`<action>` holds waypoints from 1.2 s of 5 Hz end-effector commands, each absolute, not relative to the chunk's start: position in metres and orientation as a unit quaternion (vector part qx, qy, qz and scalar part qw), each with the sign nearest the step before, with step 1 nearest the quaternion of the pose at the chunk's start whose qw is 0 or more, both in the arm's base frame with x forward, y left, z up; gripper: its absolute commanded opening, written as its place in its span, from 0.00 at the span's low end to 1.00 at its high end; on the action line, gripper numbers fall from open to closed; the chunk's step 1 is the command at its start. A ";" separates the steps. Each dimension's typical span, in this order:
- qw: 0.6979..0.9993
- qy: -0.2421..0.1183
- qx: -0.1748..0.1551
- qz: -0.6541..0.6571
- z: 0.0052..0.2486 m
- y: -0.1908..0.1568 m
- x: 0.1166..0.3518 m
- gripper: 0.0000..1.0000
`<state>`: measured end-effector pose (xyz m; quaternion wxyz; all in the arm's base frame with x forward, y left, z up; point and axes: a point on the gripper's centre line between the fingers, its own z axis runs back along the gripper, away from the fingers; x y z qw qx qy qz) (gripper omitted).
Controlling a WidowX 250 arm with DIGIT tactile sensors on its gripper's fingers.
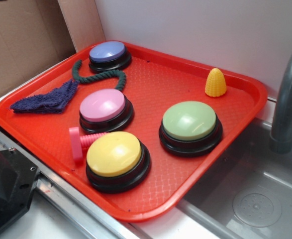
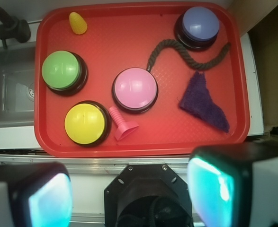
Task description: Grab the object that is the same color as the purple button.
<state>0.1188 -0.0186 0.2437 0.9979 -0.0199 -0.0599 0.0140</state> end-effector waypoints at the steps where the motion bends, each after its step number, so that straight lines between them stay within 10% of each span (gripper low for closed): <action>1: 0.998 -0.060 -0.020 0.014 0.244 -0.019 0.119 1.00; 6: 0.967 -0.081 0.077 -0.230 0.140 0.063 0.158 1.00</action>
